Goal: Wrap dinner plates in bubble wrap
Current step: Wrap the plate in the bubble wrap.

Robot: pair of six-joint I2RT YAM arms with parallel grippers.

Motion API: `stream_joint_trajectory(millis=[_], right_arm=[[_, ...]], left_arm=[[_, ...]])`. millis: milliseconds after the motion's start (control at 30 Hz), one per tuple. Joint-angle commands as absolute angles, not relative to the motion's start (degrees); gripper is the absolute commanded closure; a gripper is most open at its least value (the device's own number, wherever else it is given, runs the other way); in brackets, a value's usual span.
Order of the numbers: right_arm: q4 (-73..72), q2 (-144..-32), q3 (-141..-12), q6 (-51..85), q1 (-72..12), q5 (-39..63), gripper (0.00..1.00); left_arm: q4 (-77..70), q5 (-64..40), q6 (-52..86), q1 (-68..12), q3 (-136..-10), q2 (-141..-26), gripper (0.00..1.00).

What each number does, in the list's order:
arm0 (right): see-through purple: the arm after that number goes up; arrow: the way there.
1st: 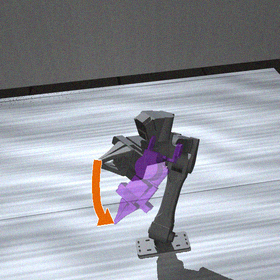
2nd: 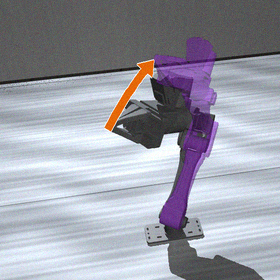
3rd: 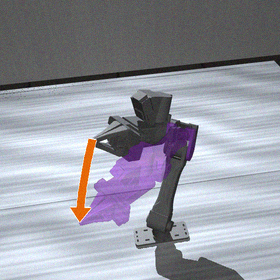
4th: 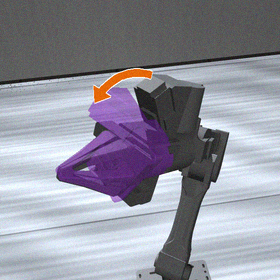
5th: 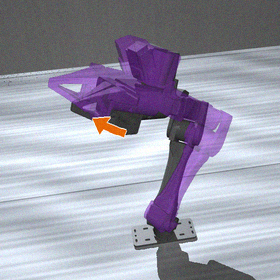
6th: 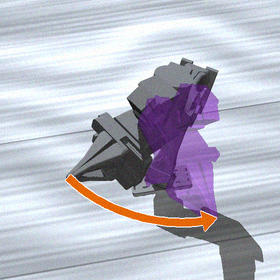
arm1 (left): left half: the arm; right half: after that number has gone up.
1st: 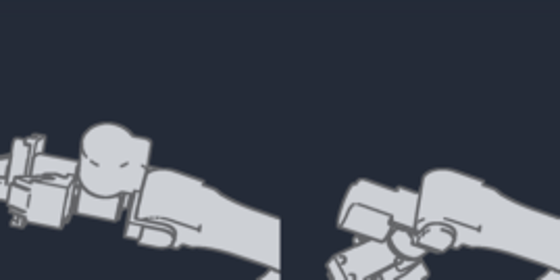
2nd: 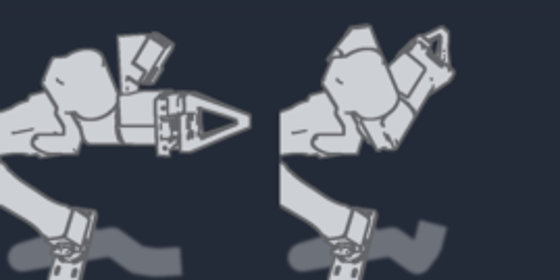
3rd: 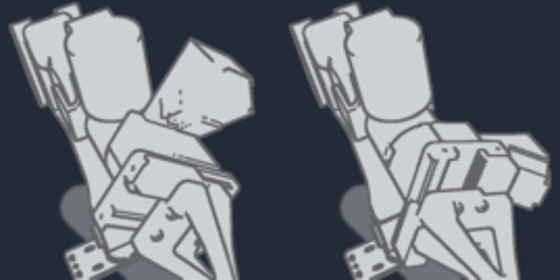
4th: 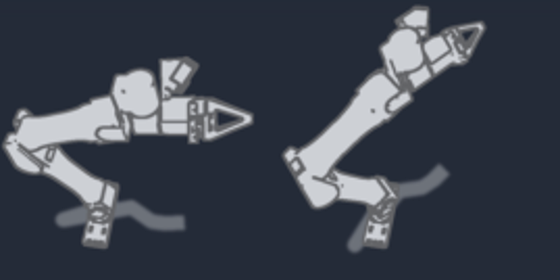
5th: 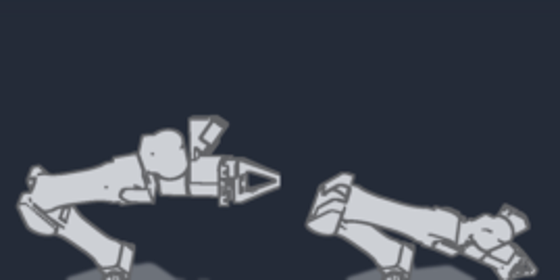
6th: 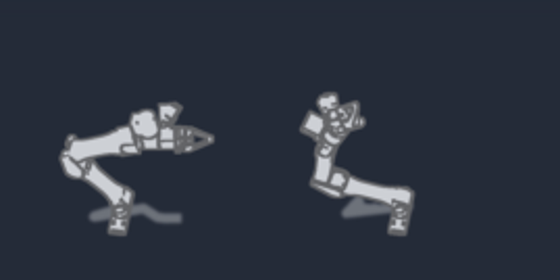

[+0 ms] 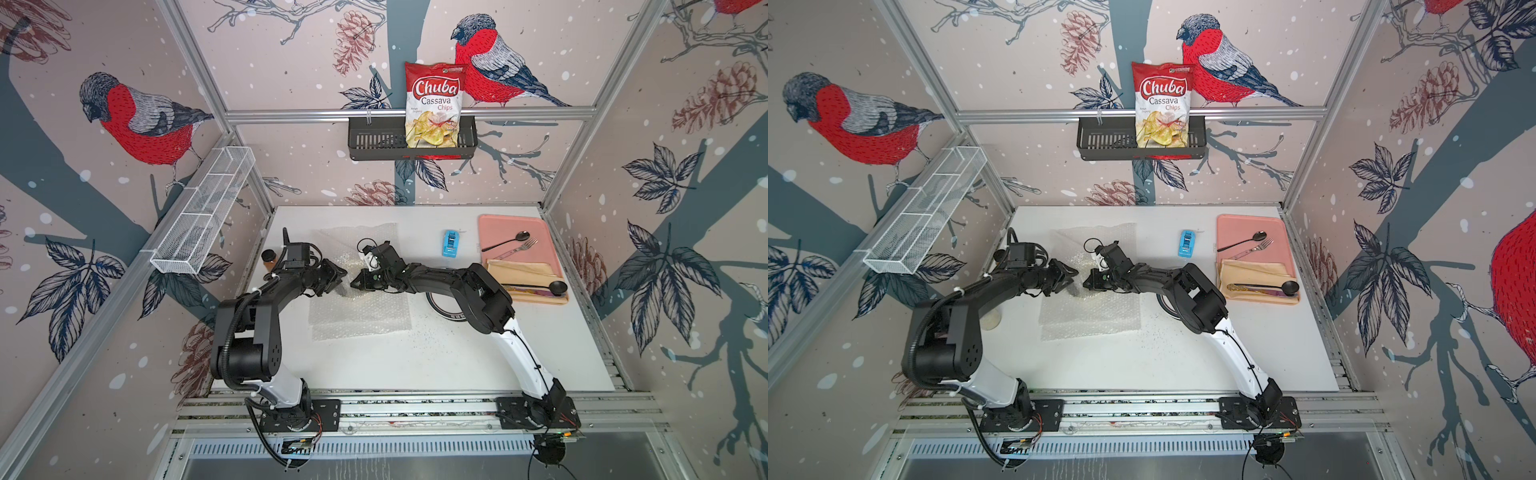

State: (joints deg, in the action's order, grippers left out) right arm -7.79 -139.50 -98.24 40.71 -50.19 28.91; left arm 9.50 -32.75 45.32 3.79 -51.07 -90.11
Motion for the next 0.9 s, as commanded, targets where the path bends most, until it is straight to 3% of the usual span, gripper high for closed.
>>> stream_joint_trajectory(millis=[0,200,433,667,767,867], right_arm=[[-2.7,-140.5,-97.6,41.1,-50.2,26.8,0.93],[-3.4,-140.4,-97.2,40.9,-49.8,28.3,0.93],[-4.7,-140.3,-97.0,41.3,-48.8,29.7,0.93],[-5.1,-141.1,-98.2,41.5,-48.3,31.3,0.93],[-5.1,-141.6,-98.6,41.7,-48.1,31.7,0.93],[-5.1,-141.7,-99.0,41.9,-47.9,32.0,0.93]], left_arm=[[13.3,-27.2,44.6,6.4,-54.2,-89.0,0.51],[12.1,-26.2,44.4,9.6,-65.4,-97.8,0.33],[12.9,-25.2,42.4,10.4,-78.6,-110.0,0.26],[14.9,-24.7,42.7,10.5,-92.3,-122.3,0.3],[15.2,-25.7,44.0,10.5,-97.3,-126.6,0.36],[17.1,-24.5,44.6,10.5,-100.8,-128.9,0.52]])
